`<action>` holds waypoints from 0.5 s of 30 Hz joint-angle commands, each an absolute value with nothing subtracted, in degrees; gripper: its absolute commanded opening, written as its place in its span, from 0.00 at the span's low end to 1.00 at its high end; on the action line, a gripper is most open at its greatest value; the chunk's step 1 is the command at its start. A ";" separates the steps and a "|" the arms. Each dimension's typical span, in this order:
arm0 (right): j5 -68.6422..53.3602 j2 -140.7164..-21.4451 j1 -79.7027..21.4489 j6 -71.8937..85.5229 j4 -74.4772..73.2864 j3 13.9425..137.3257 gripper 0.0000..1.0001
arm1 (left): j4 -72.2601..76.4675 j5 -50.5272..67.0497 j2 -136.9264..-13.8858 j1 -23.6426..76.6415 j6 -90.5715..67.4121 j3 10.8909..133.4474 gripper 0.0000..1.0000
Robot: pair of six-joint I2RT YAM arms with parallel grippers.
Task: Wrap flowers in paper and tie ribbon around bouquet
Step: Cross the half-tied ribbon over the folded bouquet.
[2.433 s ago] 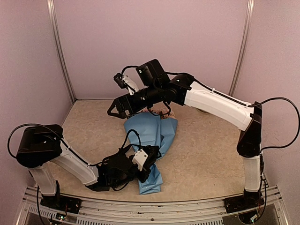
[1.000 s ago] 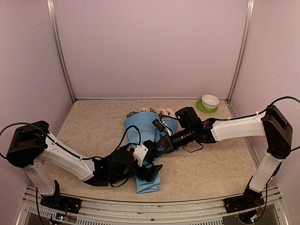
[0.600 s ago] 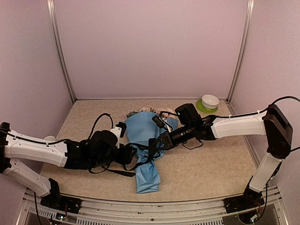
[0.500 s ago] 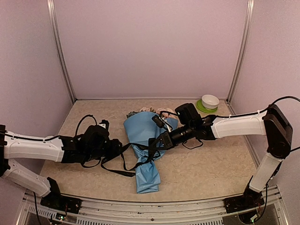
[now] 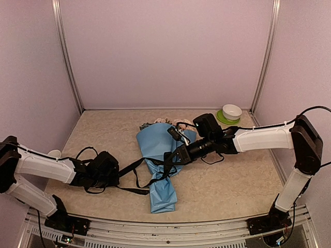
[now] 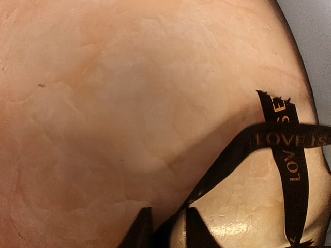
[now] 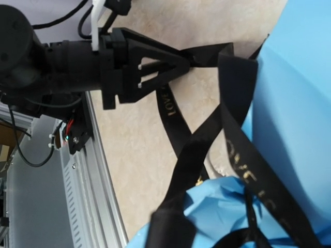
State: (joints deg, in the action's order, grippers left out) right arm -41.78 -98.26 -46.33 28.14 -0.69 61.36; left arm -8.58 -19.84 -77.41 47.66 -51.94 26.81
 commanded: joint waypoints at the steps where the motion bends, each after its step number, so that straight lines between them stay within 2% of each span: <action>1: -42.10 -98.17 -46.05 27.80 -1.34 63.09 0.00 | -9.60 -17.30 -80.46 49.05 -53.08 25.77 0.02; 7: -42.08 -99.39 -46.01 26.67 -2.78 65.84 0.00 | -10.84 -19.58 -74.00 59.76 -43.06 32.11 0.00; 15: -42.70 -101.28 -46.01 24.74 -4.57 70.17 0.00 | -9.29 -2.43 -75.41 77.18 -20.55 48.67 0.00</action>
